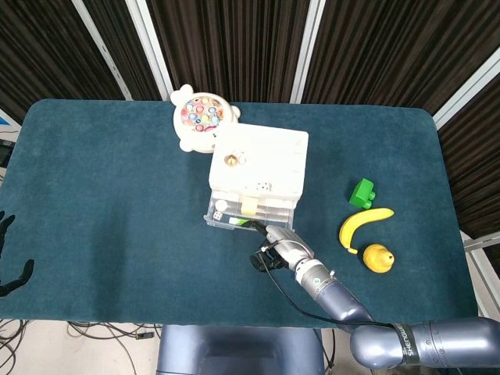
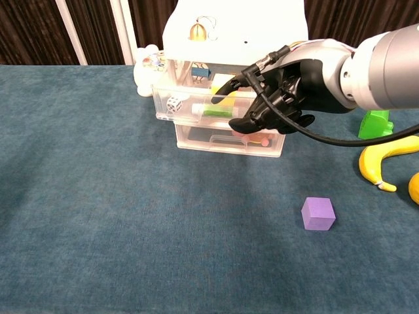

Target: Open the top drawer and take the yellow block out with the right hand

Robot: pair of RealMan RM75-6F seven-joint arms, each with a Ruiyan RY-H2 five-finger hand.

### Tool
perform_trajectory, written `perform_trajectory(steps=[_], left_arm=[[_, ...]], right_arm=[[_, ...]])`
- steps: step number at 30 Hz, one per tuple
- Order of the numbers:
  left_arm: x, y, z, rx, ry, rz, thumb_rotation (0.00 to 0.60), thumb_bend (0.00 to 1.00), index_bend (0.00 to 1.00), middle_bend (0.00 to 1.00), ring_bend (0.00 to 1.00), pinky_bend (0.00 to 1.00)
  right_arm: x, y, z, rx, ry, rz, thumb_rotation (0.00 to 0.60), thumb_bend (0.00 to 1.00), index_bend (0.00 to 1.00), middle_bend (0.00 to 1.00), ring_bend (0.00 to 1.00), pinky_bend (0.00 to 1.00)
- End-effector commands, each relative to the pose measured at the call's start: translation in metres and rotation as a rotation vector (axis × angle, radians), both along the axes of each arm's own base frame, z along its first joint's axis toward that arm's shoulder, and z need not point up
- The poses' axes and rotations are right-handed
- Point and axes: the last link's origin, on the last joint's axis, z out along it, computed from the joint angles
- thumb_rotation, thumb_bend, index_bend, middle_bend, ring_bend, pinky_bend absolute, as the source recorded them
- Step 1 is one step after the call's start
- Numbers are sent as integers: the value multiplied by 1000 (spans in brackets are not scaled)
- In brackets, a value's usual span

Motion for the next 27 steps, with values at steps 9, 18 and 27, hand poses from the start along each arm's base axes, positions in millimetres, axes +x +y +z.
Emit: perform_trajectory(steps=[9, 18, 27], left_arm=[[0, 0, 0, 1, 1, 1, 600, 364, 45, 0, 0, 0], [0, 0, 0, 2, 1, 0, 600, 364, 45, 0, 0, 0], [0, 0, 0, 2, 1, 0, 600, 365, 45, 0, 0, 0]], right_arm=[[-1, 3, 3, 21, 2, 16, 600, 513, 202, 885, 979, 1000], [-1, 6, 5, 35, -3, 27, 600, 512, 207, 885, 979, 1000], [-2, 7, 6, 39, -4, 30, 600, 512, 208, 885, 979, 1000]])
